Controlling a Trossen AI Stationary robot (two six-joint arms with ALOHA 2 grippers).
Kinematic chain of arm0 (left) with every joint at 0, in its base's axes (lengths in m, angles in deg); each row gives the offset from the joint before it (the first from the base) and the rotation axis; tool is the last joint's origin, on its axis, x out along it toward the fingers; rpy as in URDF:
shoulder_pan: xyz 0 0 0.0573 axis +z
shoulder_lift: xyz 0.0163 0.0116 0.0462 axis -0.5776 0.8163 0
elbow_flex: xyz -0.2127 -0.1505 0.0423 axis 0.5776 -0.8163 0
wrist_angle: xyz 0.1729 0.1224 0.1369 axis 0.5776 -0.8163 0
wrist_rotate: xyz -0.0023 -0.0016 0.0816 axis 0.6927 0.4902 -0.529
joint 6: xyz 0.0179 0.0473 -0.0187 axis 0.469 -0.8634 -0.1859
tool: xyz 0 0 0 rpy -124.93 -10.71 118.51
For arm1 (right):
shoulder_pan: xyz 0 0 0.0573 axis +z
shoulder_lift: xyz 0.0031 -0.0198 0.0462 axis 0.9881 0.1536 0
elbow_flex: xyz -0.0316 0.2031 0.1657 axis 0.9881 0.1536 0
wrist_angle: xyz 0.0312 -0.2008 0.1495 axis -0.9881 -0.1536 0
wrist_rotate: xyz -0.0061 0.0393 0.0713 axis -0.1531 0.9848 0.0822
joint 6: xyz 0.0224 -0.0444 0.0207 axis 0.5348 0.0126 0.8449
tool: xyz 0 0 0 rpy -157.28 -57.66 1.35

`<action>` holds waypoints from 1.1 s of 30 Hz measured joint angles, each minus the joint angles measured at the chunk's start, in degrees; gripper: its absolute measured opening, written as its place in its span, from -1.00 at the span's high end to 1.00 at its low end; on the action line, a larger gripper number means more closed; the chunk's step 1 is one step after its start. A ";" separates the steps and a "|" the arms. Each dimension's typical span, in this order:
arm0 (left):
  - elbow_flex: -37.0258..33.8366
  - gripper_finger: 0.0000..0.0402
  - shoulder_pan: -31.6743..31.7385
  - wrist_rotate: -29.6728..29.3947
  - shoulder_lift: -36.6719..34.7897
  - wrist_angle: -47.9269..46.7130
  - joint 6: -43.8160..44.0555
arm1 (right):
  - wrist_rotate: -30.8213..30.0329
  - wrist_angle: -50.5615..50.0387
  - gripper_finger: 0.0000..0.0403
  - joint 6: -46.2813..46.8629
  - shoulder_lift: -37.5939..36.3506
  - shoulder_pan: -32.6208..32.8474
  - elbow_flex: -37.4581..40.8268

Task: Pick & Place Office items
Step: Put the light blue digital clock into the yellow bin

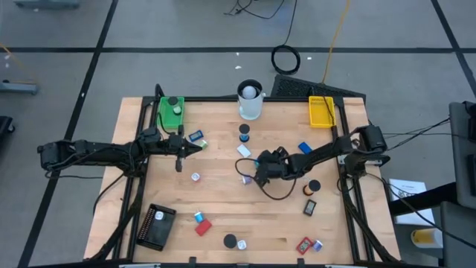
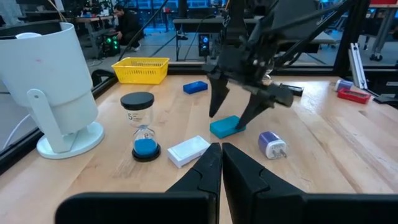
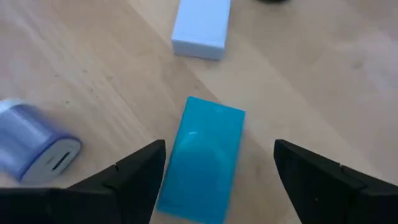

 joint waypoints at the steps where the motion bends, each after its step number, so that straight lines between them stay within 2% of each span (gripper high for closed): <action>1: 0.00 0.89 0.00 0.02 -0.02 0.00 0.00 | 0.59 0.53 -0.45 0.05 0.60 -0.26 0.00; 6: 0.00 0.89 -0.04 0.02 -0.02 -0.02 0.00 | 1.61 1.82 -0.31 -0.20 1.19 -0.79 -0.02; 15: 0.00 0.89 -0.09 -0.15 -0.01 -0.11 0.00 | 4.34 2.09 0.25 -3.32 1.14 -0.80 -0.04; 19: 0.00 0.89 -0.09 -0.17 -0.02 -0.11 0.00 | 4.63 0.70 0.26 -5.37 -0.52 -0.80 0.07; 25: 0.00 0.89 -0.09 -0.20 0.00 -0.07 0.00 | 4.14 -5.01 0.19 -5.71 -7.12 -1.10 0.04; 33: 0.00 0.89 -0.09 -0.38 0.00 -0.07 0.00 | -3.45 -18.76 0.25 -6.07 -21.76 -4.70 0.03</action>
